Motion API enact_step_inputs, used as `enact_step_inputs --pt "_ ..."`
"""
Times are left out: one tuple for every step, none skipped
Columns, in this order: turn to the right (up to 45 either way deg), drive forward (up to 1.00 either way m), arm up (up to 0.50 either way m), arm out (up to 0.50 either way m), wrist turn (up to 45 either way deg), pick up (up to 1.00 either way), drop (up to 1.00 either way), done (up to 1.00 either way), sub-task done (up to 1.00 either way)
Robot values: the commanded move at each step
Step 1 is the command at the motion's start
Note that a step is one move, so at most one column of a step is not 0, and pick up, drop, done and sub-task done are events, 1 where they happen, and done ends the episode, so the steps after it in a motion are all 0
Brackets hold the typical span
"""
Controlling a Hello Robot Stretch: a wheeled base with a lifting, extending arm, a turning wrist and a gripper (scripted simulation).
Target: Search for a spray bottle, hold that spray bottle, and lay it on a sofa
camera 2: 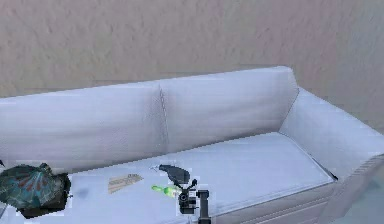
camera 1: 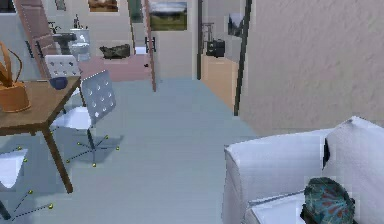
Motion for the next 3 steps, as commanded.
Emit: enact_step_inputs --pt "0.0 0.0 0.1 0.0 0.0 0.0 0.0 0.0 0.0" --pt "0.0 0.0 0.0 -0.08 0.0 0.0 0.0 0.0 0.0" --pt "0.0 0.0 0.0 0.0 0.0 0.0 0.0 1.0 0.0"
